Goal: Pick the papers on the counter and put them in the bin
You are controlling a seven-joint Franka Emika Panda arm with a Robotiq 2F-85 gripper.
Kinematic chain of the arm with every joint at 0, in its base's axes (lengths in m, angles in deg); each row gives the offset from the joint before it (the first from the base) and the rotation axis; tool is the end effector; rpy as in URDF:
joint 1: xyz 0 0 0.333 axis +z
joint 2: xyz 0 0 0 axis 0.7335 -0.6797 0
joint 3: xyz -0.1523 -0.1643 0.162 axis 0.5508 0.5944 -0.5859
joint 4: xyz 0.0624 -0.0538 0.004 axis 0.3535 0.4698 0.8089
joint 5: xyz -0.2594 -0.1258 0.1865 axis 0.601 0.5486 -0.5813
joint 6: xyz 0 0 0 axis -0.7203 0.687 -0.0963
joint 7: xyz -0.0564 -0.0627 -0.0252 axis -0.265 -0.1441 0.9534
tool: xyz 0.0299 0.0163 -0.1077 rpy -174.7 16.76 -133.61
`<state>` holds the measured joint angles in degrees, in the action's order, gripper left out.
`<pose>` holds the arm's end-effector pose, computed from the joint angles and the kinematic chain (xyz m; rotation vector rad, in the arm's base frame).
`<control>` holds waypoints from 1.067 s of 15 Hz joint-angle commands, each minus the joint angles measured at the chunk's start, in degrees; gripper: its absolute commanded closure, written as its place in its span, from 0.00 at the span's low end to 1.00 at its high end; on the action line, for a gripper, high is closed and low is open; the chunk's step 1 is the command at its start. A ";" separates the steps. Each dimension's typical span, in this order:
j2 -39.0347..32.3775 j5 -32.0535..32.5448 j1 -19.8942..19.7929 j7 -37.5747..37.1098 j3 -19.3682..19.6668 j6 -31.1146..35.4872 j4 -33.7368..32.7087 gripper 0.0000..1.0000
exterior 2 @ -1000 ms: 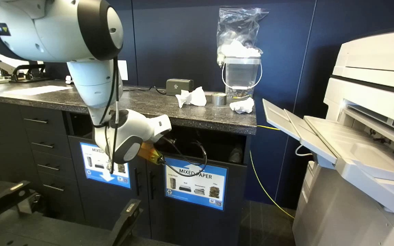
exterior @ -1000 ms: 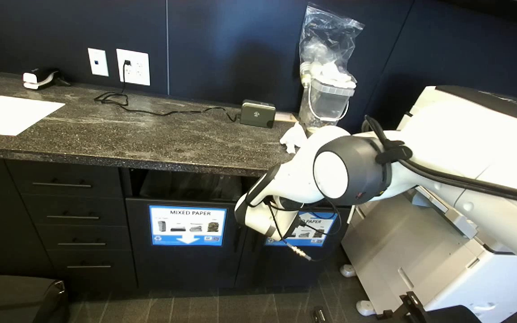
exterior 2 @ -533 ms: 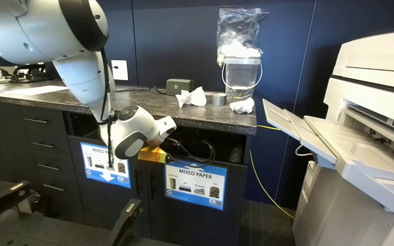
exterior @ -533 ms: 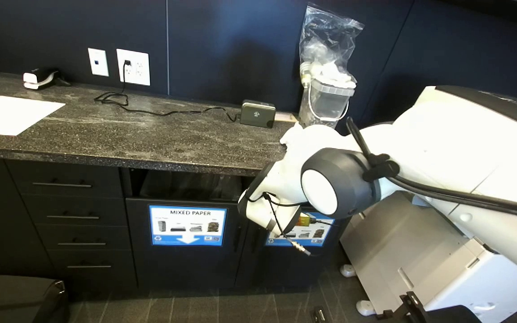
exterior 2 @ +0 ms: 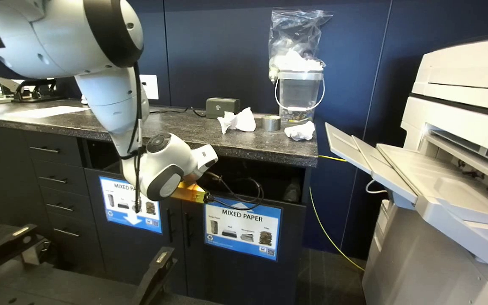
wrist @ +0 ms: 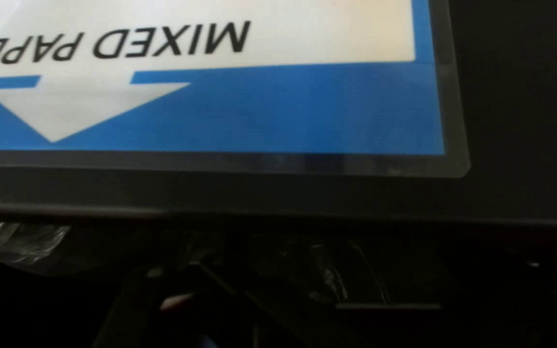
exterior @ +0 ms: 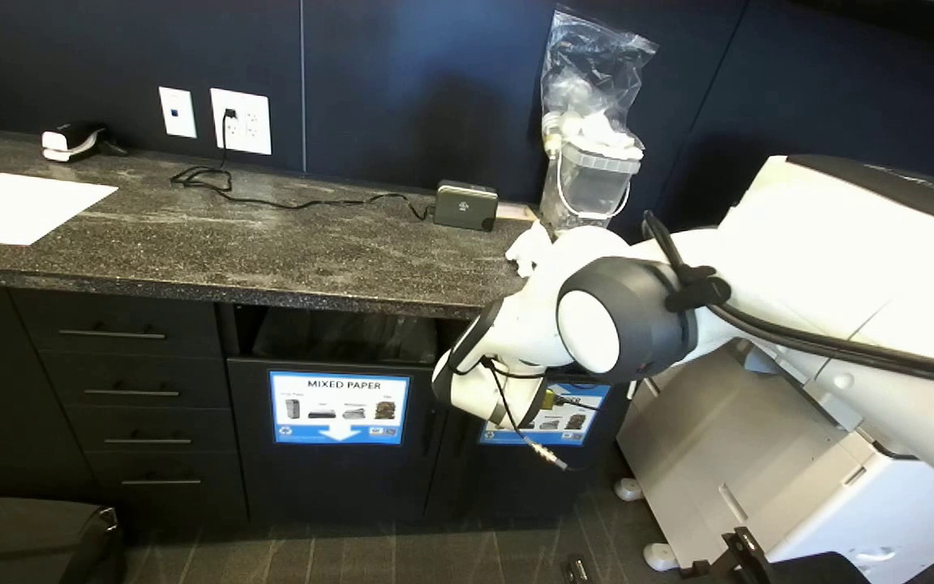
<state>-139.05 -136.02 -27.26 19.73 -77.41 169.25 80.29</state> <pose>0.5903 0.0433 -0.0230 2.7158 -0.2278 1.1490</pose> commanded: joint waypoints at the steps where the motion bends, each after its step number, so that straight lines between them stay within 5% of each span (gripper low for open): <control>1: 3.09 15.79 -10.40 -2.72 -10.46 5.29 -0.60 0.00; 4: 5.90 29.84 -17.08 -9.60 -15.51 13.72 6.99 0.00; 8: 13.50 37.47 -22.92 -10.10 -16.72 12.59 19.32 0.00; 9: 15.59 36.83 -20.83 -13.00 -13.04 10.48 21.88 0.00; 16: 33.62 38.21 -17.87 -11.33 -6.70 -5.08 40.36 0.00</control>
<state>-116.61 -99.83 -47.21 8.91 -86.80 171.67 109.44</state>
